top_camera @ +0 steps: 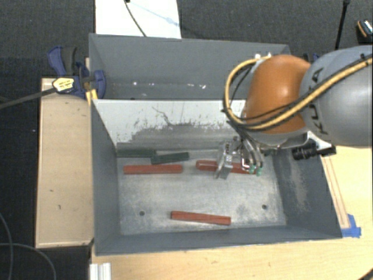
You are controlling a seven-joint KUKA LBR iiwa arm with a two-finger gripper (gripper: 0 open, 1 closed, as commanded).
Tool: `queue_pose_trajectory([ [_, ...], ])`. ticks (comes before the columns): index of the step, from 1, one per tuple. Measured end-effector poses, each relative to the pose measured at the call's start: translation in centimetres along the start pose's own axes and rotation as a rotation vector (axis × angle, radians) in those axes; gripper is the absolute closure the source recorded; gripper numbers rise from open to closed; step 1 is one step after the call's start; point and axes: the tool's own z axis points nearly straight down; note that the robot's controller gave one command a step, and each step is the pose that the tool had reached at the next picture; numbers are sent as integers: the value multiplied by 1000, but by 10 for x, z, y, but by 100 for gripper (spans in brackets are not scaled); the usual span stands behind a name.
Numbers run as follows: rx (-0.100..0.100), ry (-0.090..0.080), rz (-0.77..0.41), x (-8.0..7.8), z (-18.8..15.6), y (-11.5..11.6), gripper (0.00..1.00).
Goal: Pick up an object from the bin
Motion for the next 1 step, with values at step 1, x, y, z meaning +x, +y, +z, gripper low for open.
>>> queue_pose_trajectory([
  [1,0,-2,-4,-1,-2,0,100],
])
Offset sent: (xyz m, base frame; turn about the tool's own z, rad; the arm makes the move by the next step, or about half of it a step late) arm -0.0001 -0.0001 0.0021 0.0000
